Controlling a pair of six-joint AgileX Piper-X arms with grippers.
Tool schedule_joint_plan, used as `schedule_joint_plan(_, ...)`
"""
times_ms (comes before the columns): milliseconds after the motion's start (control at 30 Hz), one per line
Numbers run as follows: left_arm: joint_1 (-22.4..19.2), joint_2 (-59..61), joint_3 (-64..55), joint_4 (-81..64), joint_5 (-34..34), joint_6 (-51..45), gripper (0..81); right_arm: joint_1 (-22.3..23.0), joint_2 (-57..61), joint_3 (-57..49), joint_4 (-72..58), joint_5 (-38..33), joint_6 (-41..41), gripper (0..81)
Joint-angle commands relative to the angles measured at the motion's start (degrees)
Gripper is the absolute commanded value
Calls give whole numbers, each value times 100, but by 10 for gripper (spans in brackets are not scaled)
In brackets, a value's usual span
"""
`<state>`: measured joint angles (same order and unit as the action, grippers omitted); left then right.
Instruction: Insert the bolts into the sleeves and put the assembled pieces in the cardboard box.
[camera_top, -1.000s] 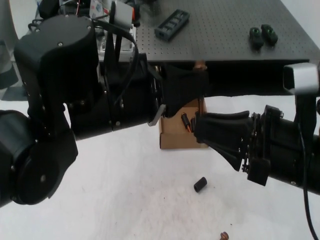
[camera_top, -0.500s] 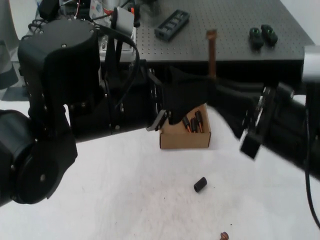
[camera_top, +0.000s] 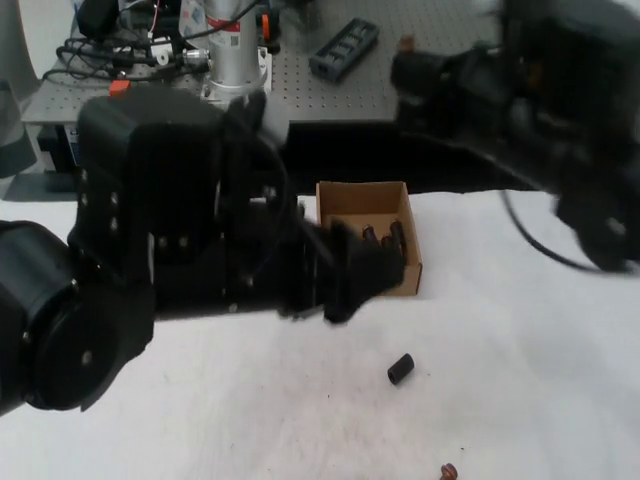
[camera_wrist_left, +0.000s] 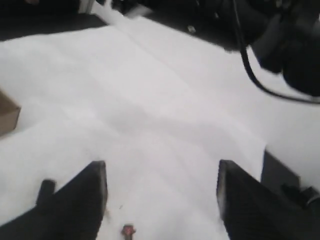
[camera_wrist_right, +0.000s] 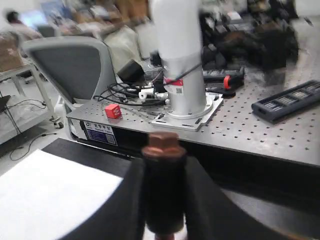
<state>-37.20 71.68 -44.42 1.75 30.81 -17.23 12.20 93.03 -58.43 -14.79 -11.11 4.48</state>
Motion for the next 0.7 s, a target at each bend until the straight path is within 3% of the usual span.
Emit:
schedule_joint_plan(0,-13,90,-10,786,-197,484,462,10,483,-558,557,392,-71,15)
schedule_joint_plan(233,-102,687,-10,1577,-218,716,462,-3,2269,-2406,2542,800,-71,15)
schedule_joint_plan(433,-591,1152,-113,1859,-466,946,462,-17,3055,-3394,3773,800,-71,0)
schedule_joint_plan(533,-934,1495,-452,2237,-736,1213,462,-39,3182,-3599,4131,776,-92,109)
schedule_joint_plan(667,-1368,2143,-1199,2830,-1155,1723,462,-75,3167,-3642,4297,751,-101,383)
